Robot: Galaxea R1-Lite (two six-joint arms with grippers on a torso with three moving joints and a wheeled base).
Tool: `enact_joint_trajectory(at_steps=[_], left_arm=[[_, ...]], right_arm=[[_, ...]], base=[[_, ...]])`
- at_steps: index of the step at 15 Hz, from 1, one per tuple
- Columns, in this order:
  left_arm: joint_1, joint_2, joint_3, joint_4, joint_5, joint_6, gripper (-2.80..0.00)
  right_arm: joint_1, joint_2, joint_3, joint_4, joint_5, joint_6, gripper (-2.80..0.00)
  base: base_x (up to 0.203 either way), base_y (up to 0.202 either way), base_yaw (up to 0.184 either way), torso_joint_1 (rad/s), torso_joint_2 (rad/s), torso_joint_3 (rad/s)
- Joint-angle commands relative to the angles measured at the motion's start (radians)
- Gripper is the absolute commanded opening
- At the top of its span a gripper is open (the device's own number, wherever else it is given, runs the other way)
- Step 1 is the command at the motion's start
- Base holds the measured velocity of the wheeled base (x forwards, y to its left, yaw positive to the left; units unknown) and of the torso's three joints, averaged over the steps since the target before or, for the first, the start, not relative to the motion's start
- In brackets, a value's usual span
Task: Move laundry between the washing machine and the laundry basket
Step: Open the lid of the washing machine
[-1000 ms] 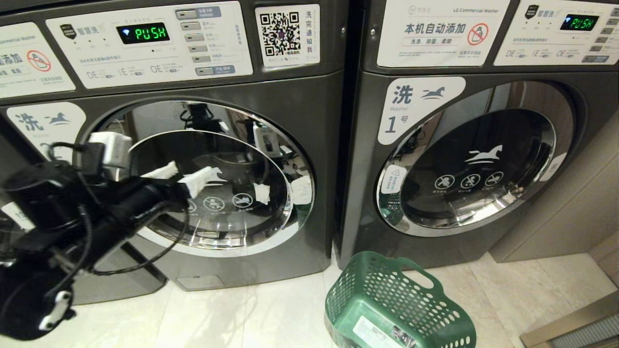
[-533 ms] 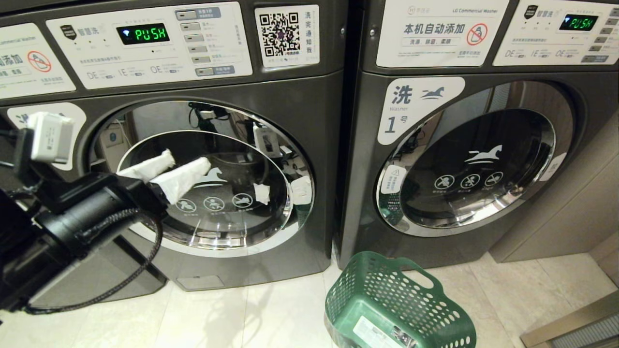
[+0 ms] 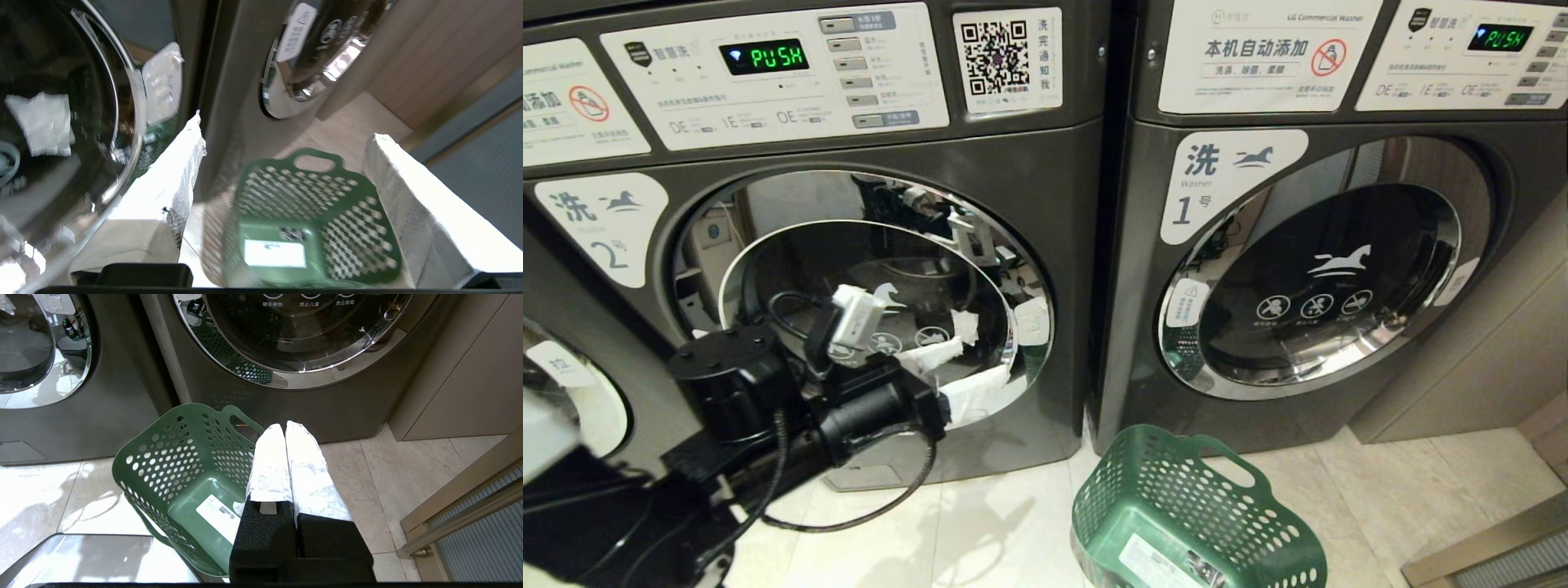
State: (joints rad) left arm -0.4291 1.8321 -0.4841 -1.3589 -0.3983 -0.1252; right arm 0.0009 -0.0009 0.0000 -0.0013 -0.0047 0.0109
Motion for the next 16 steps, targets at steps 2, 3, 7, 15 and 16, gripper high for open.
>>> enact_joint_trajectory(at_steps=[2,3,7,15,16], left_arm=[[-0.002,0.260,-0.146,-0.059,0.002,0.025,0.00],[-0.003,0.299,-0.199,-0.068,0.017,0.031,0.00],[-0.005,0.402,-0.346,-0.072,0.142,0.039,0.00],[-0.010,0.520,-0.542,-0.039,0.176,0.062,0.00],[-0.009,0.534,-0.566,-0.036,0.177,0.064,0.00]], right_arm=[[0.000,-0.001,0.000,0.000,0.000,0.000,-2.80],[0.001,-0.001,0.000,0.000,0.000,0.000,-2.80],[0.001,-0.001,0.000,0.000,0.000,0.000,-2.80],[0.000,-0.001,0.000,0.000,0.000,0.000,-2.80],[0.001,-0.001,0.000,0.000,0.000,0.000,-2.80]], base=[[0.000,0.000,0.000,0.000,0.00,0.000],[0.000,0.000,0.000,0.000,0.00,0.000],[0.000,0.000,0.000,0.000,0.00,0.000],[0.000,0.000,0.000,0.000,0.00,0.000],[0.000,0.000,0.000,0.000,0.00,0.000]])
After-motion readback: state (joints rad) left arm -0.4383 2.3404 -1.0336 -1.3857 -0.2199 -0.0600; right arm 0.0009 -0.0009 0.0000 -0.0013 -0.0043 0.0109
